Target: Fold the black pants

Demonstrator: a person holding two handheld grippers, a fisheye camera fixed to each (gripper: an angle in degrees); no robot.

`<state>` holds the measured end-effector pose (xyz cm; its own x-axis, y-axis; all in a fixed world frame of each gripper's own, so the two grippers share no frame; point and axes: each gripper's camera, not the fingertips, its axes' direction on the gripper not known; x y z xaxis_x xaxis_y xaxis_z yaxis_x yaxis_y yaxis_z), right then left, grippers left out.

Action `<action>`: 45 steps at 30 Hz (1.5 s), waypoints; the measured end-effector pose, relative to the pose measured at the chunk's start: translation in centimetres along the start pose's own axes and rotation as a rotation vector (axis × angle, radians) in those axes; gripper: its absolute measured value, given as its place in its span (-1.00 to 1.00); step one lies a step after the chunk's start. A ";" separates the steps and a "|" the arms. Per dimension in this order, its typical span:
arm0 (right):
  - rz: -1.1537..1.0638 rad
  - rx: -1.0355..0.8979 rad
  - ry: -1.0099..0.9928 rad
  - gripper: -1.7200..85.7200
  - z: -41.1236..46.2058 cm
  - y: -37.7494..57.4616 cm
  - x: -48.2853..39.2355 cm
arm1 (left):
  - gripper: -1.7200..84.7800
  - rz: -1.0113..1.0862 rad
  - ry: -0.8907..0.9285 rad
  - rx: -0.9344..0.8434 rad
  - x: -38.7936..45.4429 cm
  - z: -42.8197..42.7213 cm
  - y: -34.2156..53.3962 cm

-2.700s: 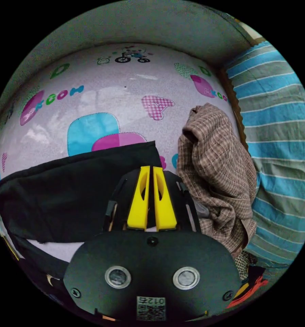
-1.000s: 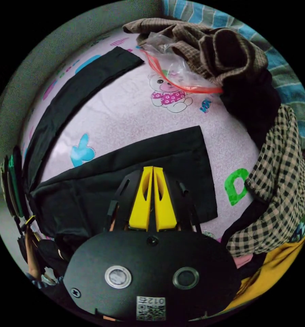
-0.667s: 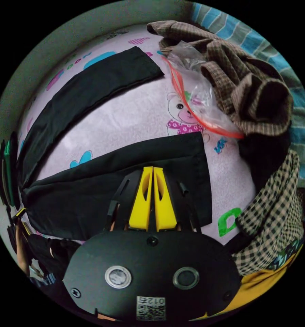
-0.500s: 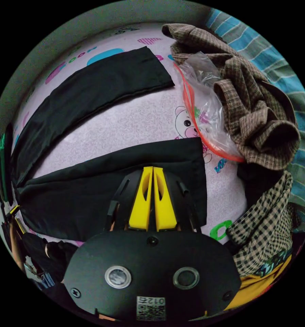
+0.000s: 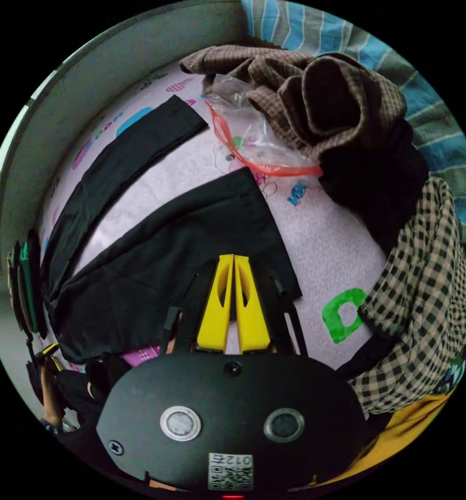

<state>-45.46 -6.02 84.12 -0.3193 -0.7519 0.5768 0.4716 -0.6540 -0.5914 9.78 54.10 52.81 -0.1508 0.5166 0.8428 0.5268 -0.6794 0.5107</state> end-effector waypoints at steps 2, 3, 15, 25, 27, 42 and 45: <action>-0.007 -0.031 0.012 -0.98 0.6 0.0 -0.1 | -0.95 0.007 -0.011 -0.061 -0.1 1.3 0.4; -0.005 -0.051 0.022 -0.98 1.1 -0.1 -0.1 | -0.95 0.001 -0.017 -0.072 -0.2 1.6 0.5; -0.103 -0.081 0.110 -0.98 2.2 -3.4 -3.7 | -0.95 -0.010 -0.129 -0.101 -0.7 1.6 1.1; -0.126 -0.083 0.143 -0.98 1.9 -4.6 -5.9 | -0.95 -0.104 -0.106 -0.076 -1.6 0.3 2.1; -0.131 -0.031 0.140 -0.98 0.9 -5.0 -7.1 | -0.95 -0.153 -0.081 -0.012 -2.1 -1.2 2.1; -0.352 -0.100 0.065 -0.98 2.6 -9.2 -16.2 | -0.95 -0.319 -0.065 0.090 -2.5 -3.2 -7.4; -0.359 -0.140 0.068 -0.98 3.2 -9.9 -16.9 | -0.95 -0.313 -0.118 0.055 -2.3 -3.6 -8.0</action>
<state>-42.12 13.41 82.03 -0.4994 -0.4738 0.7253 0.2050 -0.8781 -0.4324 2.90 56.49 47.43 -0.2164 0.7548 0.6192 0.5152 -0.4505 0.7292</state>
